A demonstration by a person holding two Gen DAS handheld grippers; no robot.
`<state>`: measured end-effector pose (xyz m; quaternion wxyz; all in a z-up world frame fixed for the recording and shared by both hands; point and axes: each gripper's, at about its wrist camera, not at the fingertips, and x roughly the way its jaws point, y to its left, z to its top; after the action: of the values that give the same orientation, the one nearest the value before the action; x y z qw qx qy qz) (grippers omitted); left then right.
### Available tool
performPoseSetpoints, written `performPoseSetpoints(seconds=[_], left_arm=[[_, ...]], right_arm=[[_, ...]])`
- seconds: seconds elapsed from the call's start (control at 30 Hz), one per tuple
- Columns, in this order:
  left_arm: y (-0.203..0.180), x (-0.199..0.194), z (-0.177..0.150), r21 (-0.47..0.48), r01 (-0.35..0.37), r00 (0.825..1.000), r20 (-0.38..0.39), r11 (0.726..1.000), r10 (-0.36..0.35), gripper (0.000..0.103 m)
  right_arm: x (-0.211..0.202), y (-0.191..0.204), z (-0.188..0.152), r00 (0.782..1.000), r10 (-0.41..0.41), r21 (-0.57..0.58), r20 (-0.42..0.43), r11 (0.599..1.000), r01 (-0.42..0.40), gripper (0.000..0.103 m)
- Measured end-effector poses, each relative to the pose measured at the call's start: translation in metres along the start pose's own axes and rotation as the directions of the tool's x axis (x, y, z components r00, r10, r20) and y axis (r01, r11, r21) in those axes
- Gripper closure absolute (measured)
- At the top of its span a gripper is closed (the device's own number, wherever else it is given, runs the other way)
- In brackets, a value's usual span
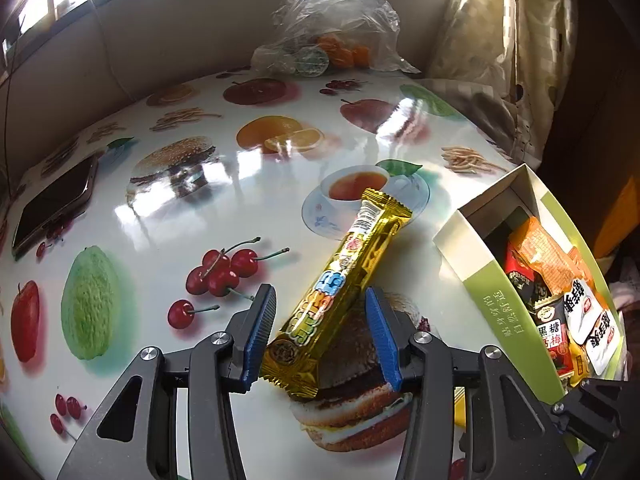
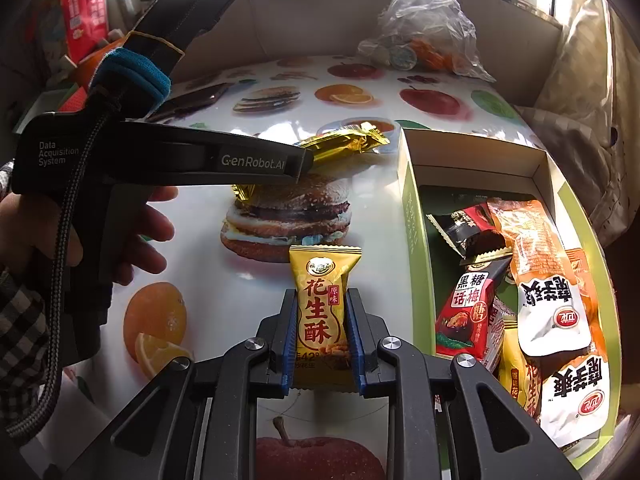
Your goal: Organize snacks
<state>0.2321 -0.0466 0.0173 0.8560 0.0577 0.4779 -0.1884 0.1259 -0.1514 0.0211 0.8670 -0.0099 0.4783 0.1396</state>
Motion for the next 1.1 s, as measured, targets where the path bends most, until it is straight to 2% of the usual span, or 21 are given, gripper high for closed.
performPoseSetpoints(seconds=[0.2, 0.57, 0.73, 1.1], left_arm=[[-0.008, 0.009, 0.007, 0.034, -0.003, 1.0, -0.009, 0.999, 0.004, 0.055], [-0.01, 0.017, 0.012, 0.015, -0.036, 0.999, -0.004, 0.999, 0.036, 0.056], [-0.008, 0.014, 0.009, 0.003, -0.041, 0.999, 0.001, 0.999, 0.041, 0.079], [-0.004, -0.01, 0.0, -0.032, -0.029, 0.999, 0.037, 0.999, 0.031, 0.079]], right_arm=[[0.0, -0.001, 0.0, 1.0, 0.006, 0.002, 0.002, 1.0, -0.006, 0.082], [-0.001, -0.001, 0.0, 1.0, 0.006, 0.001, 0.005, 1.0, -0.006, 0.082], [-0.002, -0.002, 0.0, 1.0, 0.004, 0.007, 0.009, 1.0, -0.004, 0.082], [-0.009, -0.002, -0.001, 1.0, -0.001, 0.015, 0.027, 1.0, 0.001, 0.082]])
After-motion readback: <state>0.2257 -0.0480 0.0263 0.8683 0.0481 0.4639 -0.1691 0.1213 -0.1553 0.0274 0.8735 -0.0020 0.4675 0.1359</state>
